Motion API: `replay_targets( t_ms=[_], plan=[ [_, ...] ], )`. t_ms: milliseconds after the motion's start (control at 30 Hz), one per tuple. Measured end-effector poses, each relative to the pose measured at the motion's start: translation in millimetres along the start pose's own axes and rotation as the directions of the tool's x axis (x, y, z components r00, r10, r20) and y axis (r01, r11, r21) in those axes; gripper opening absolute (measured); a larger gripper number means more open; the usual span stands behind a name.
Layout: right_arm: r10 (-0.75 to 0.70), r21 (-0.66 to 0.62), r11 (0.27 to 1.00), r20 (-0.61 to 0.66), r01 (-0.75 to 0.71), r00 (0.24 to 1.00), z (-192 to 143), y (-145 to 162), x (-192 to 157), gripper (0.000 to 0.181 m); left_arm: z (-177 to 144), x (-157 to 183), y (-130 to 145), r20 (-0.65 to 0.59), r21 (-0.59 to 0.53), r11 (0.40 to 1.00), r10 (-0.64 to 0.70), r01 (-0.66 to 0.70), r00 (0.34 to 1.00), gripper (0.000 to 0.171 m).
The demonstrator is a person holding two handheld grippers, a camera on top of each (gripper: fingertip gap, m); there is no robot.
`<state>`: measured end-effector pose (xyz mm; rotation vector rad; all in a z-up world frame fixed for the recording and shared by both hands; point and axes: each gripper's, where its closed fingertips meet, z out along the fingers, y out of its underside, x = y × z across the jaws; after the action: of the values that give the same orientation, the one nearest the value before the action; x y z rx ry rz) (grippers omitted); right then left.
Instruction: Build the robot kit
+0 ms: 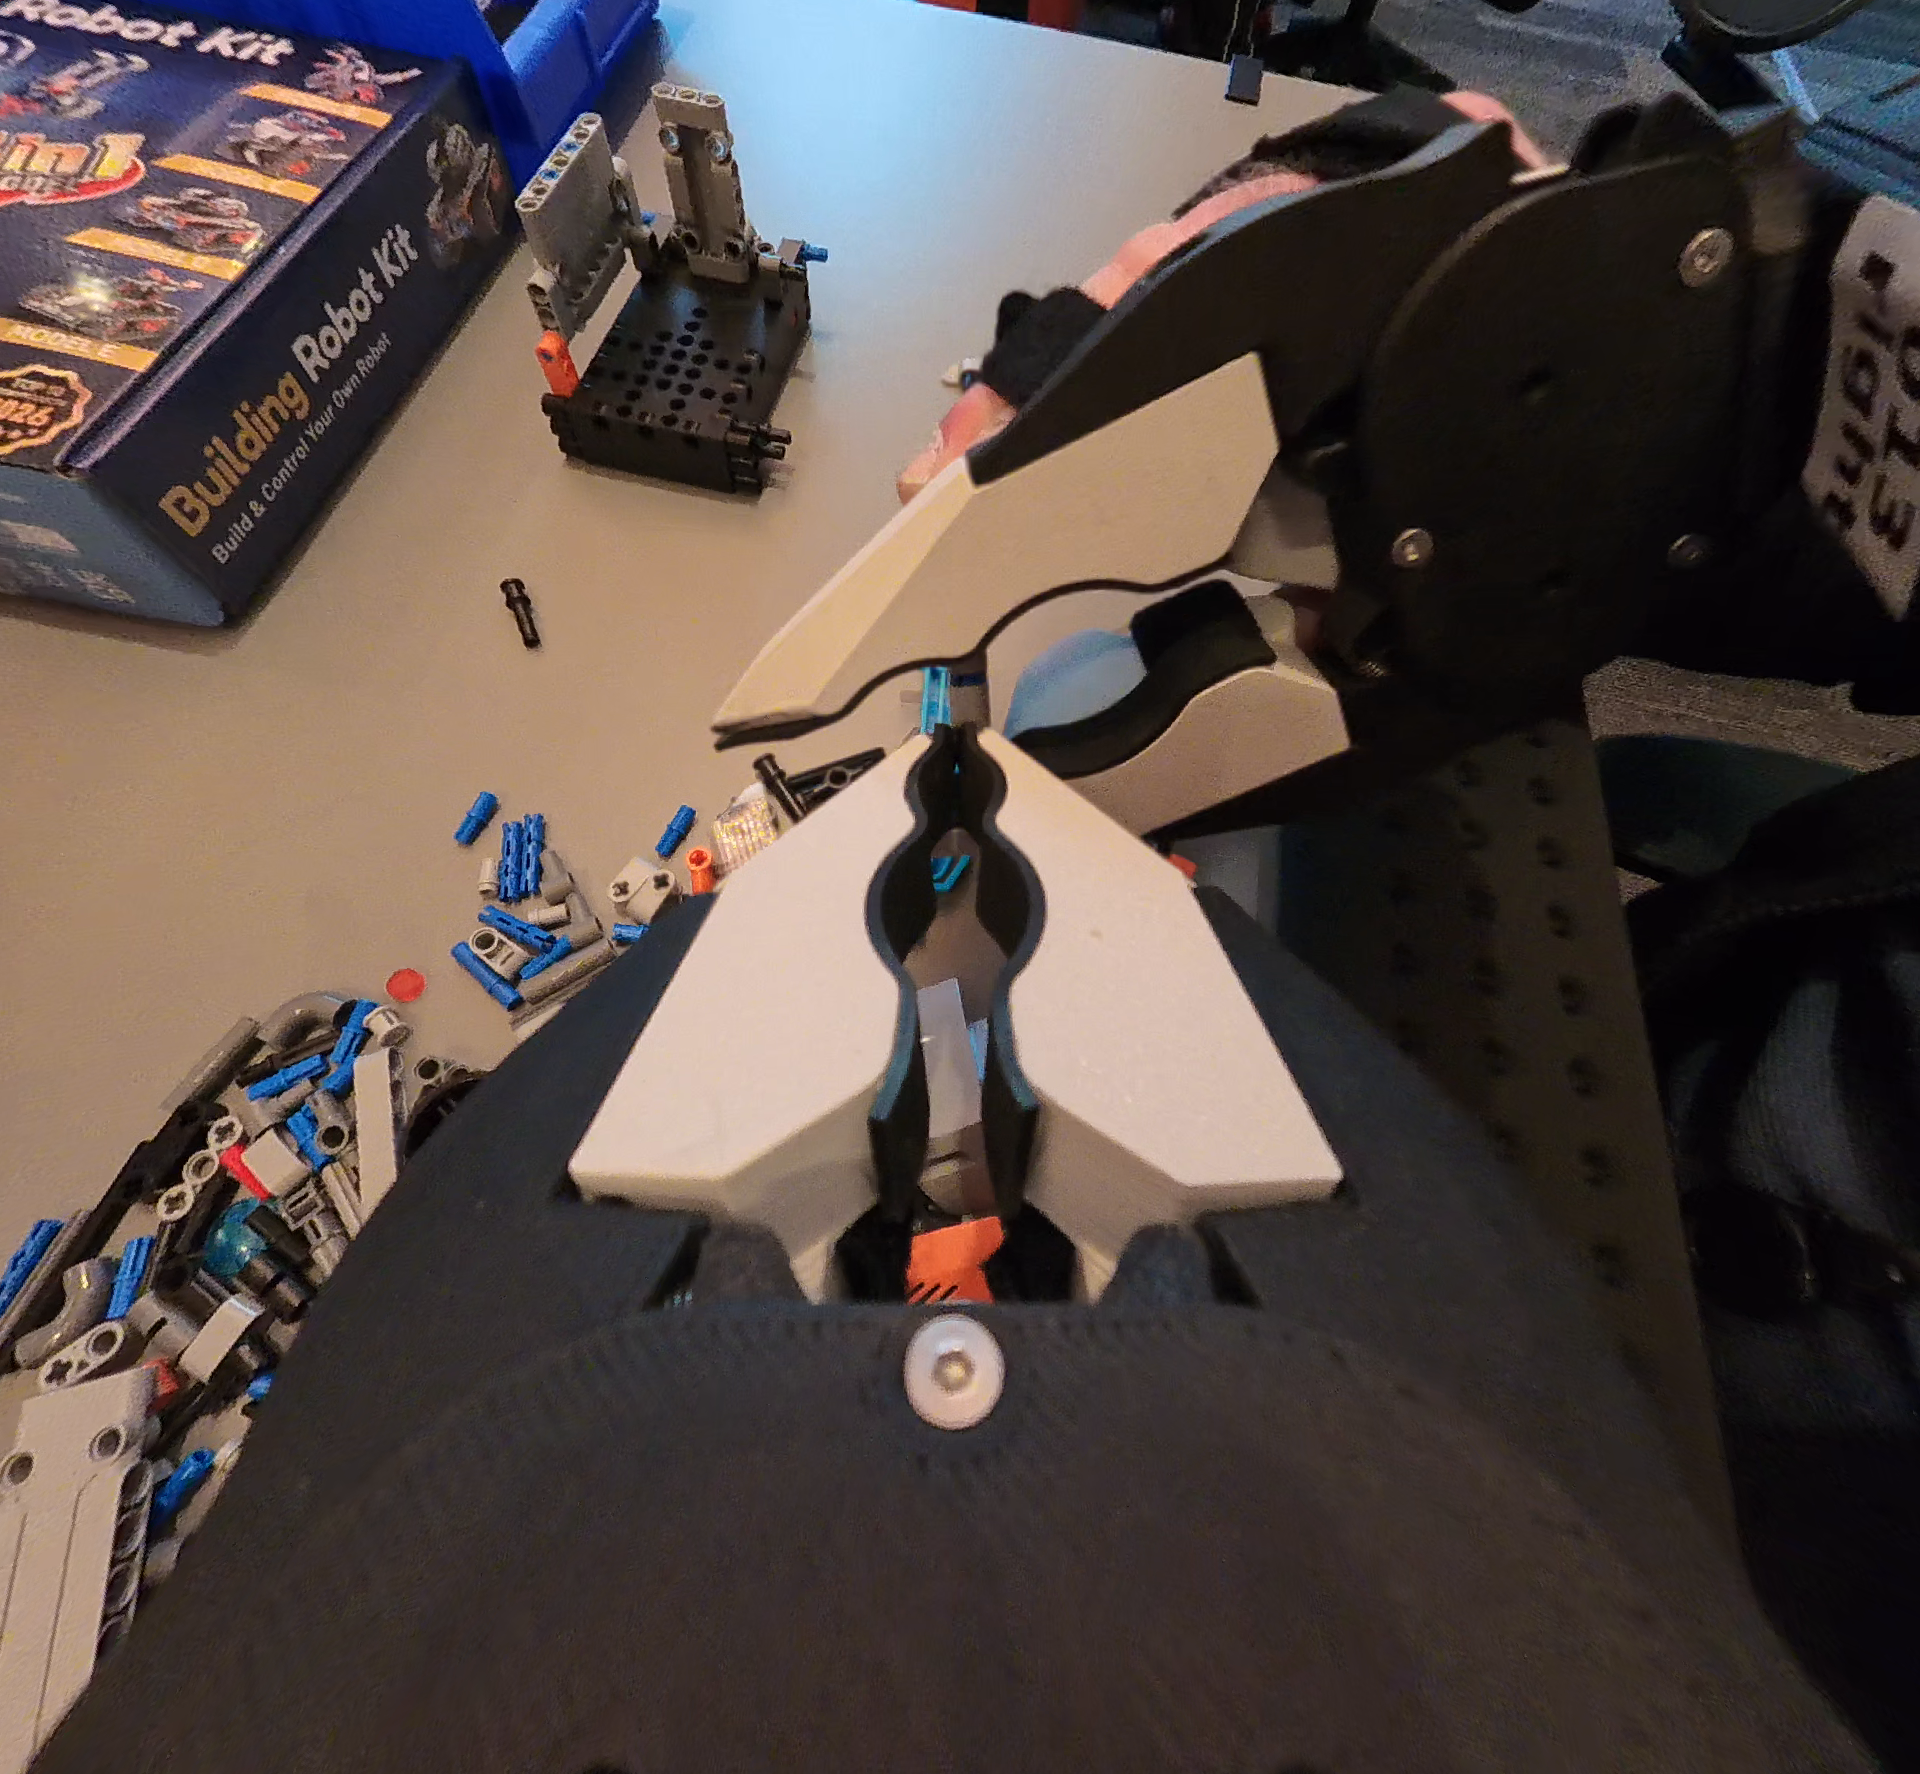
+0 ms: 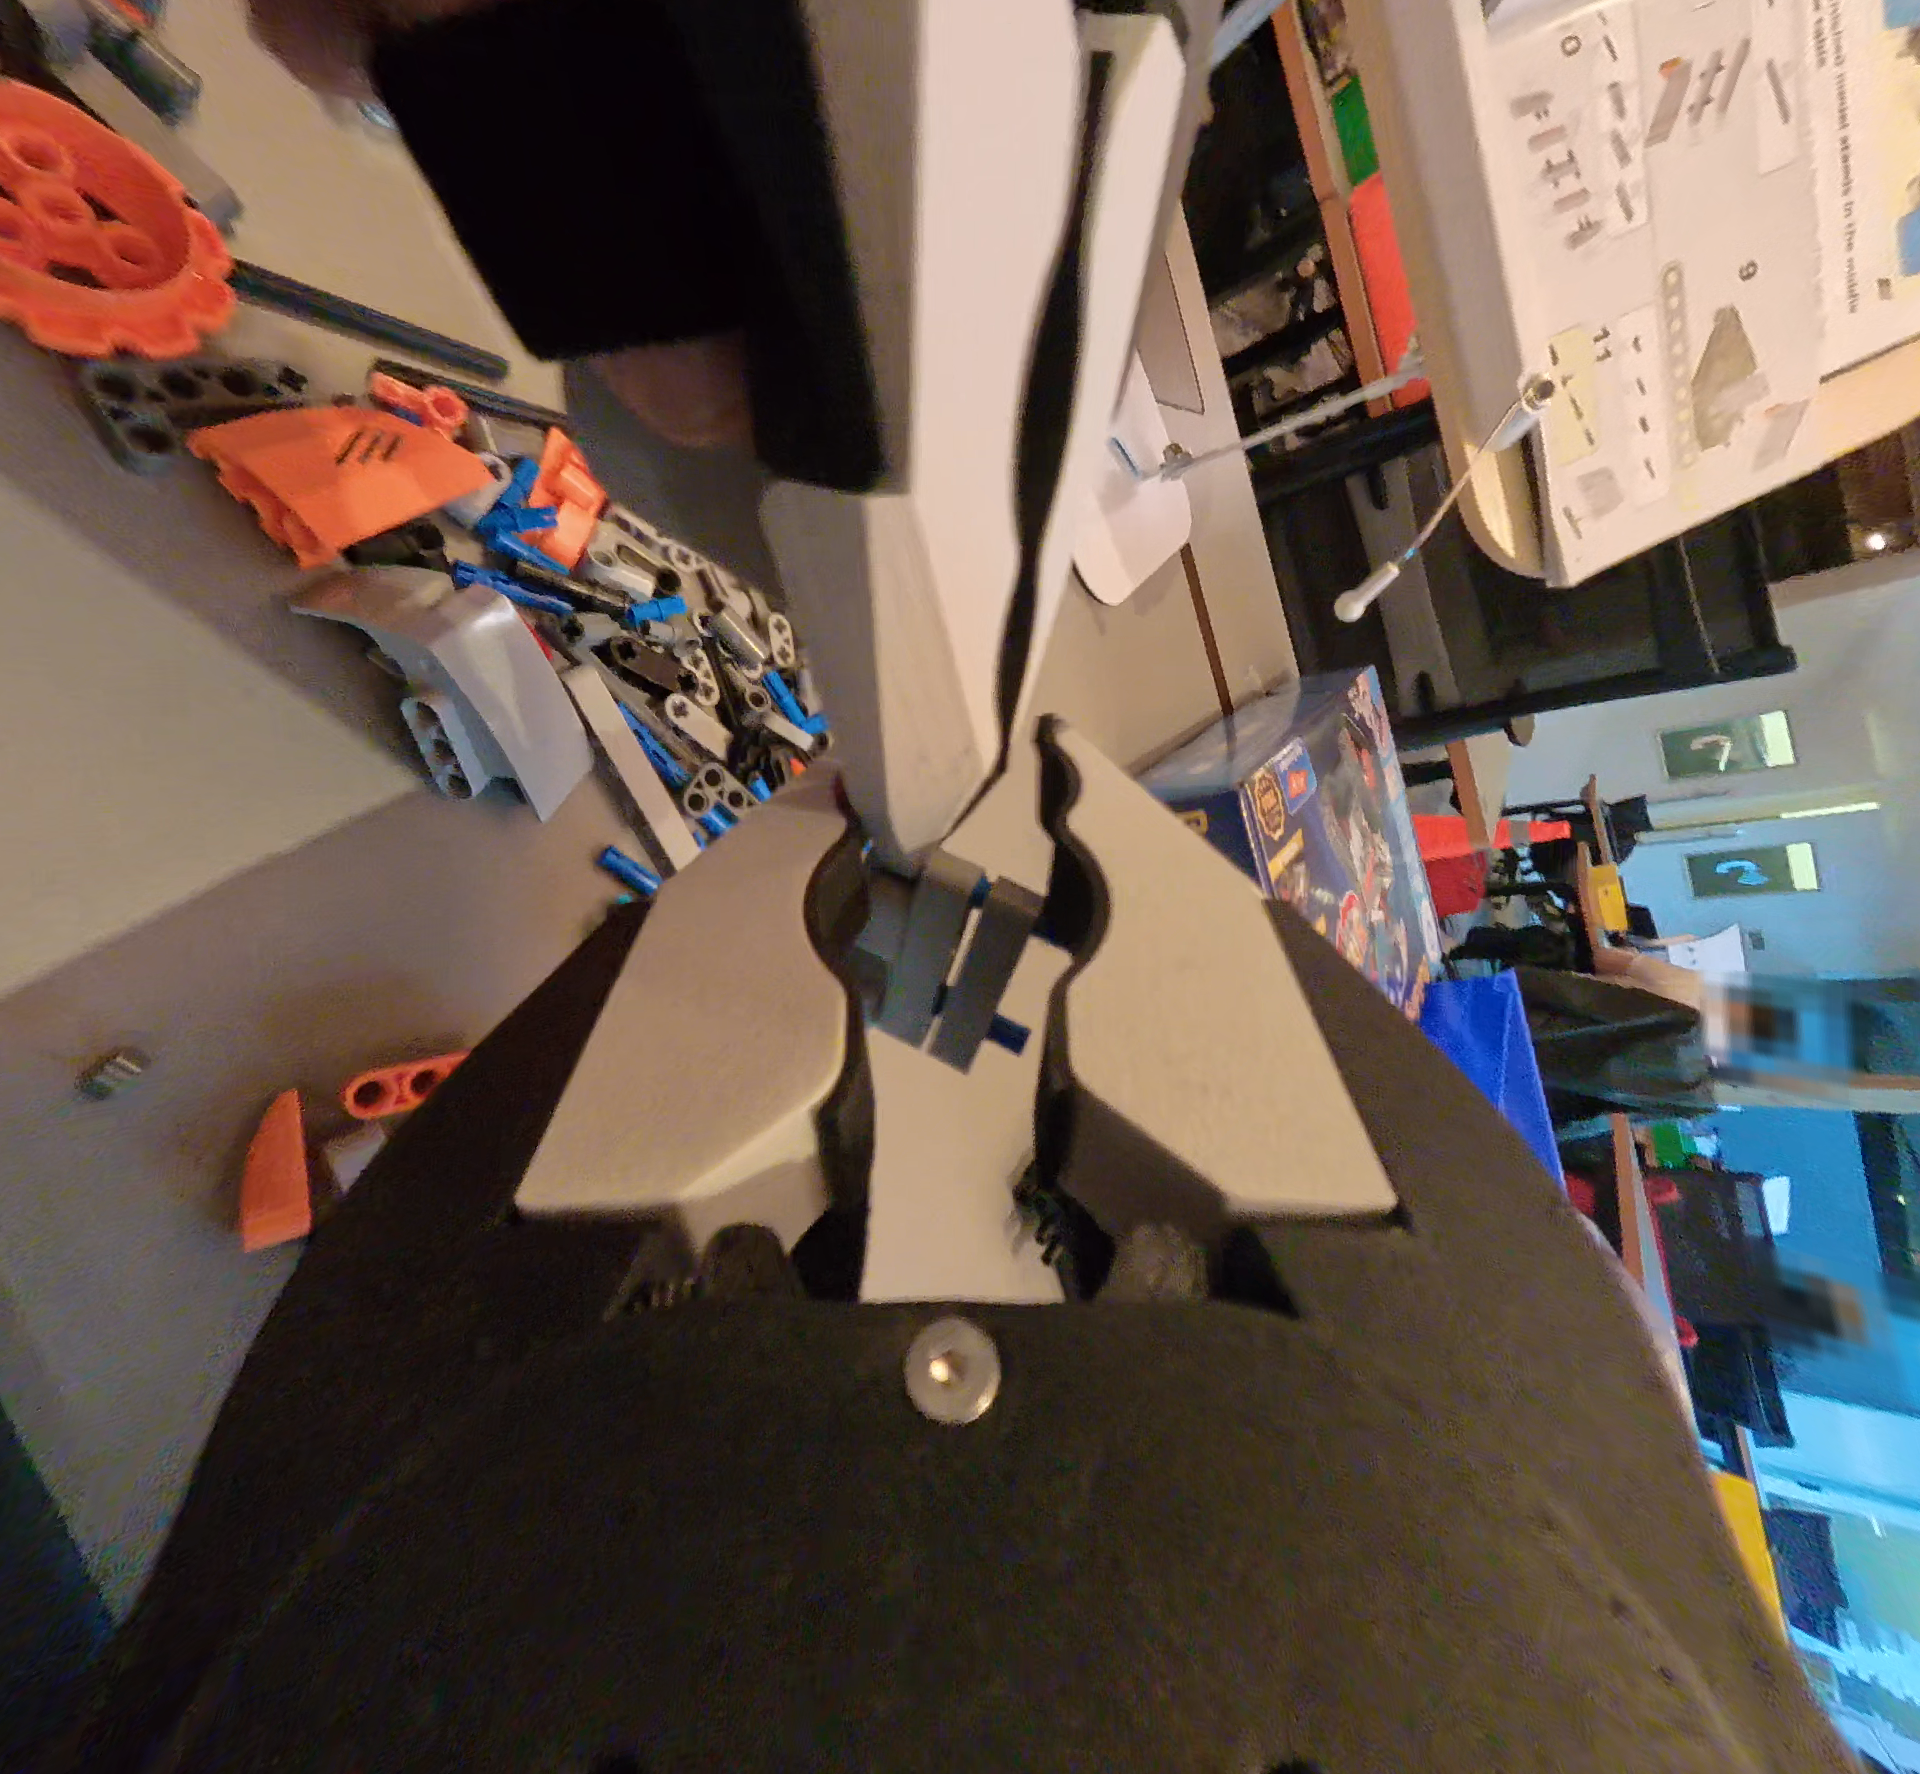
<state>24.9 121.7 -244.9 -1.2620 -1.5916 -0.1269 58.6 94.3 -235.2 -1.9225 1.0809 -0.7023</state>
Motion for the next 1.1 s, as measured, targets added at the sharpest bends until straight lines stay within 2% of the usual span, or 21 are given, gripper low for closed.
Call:
replay_targets(
  t_ms=[200,233,300,400,467,500,600,667,733,800,833,933,1000,1100],
  plan=[
    [0.091,0.056,0.994,0.047,-0.094,0.995,-4.8,-5.2,-0.1,0.023,-4.7,2.2,-7.5,-0.027,0.043,0.999,-0.03,0.031,0.999,0.0],
    [0.1,0.064,0.992,0.06,-0.104,0.993,-5.1,-6.5,-3.0,0.009,-5.8,2.2,-11.3,-0.034,0.067,0.997,-0.042,0.044,0.999,0.0],
    [0.112,0.07,0.991,0.036,-0.114,0.993,-5.8,-8.3,0.8,0.009,-7.5,2.1,-12.5,-0.03,0.07,0.997,-0.04,0.042,0.999,0.0],
    [0.153,0.087,0.984,0.058,-0.157,0.987,-4.3,-9.7,2.7,0.013,-8.2,-0.1,-11.3,-0.012,0.058,0.998,-0.021,0.022,1.0,0.0],
    [0.186,0.14,0.972,0.048,-0.191,0.981,-10.2,-13.8,11.8,0.035,-11.4,-4.4,-12.0,-0.007,0.067,0.997,-0.035,0.035,0.999,0.0],
    [0.207,0.171,0.961,0.069,-0.216,0.976,-14.9,-16.0,14.2,0.042,-12.2,-7.2,-10.9,-0.004,0.066,0.997,-0.042,0.042,0.999,0.0],
    [0.324,0.198,0.913,0.177,-0.356,0.929,-22.2,-6.0,17.5,0.046,-12.3,-10.5,-8.8,-0.04,0.075,0.993,-0.089,0.092,0.995,0.0],
    [0.41,0.21,0.852,0.302,-0.48,0.861,-28.7,-3.8,15.9,0.038,-14.9,-12.6,-11.8,-0.079,0.107,0.983,-0.138,0.146,0.987,0.0],
    [0.431,0.196,0.842,0.317,-0.503,0.845,-29.1,3.6,17.2,0.036,-18.5,-16.2,-15.6,-0.125,0.142,0.968,-0.192,0.209,0.973,0.0],
    [0.45,0.186,0.821,0.374,-0.54,0.811,-28.4,1.9,12.0,0.022,-21.3,-17.4,-18.8,-0.19,0.171,0.945,-0.246,0.279,0.95,0.0],
    [0.454,0.183,0.82,0.368,-0.542,0.811,-27.2,2.8,12.8,0.022,-21.8,-18.5,-18.3,-0.209,0.175,0.937,-0.265,0.302,0.941,0.0],
    [0.429,0.182,0.854,0.281,-0.487,0.858,-23.9,2.9,17.2,0.037,-22.6,-18.6,-21.2,-0.275,0.198,0.902,-0.326,0.385,0.905,0.0],
    [0.38,0.153,0.899,0.195,-0.411,0.904,-18.3,3.0,15.1,0.042,-21.5,-20.9,-21.0,-0.279,0.209,0.889,-0.345,0.408,0.896,0.0],
    [0.361,0.088,0.921,0.165,-0.379,0.918,-11.6,9.0,8.5,0.061,-28.0,-25.2,-28.0,-0.311,0.258,0.854,-0.37,0.453,0.875,0.0]
  ],
)
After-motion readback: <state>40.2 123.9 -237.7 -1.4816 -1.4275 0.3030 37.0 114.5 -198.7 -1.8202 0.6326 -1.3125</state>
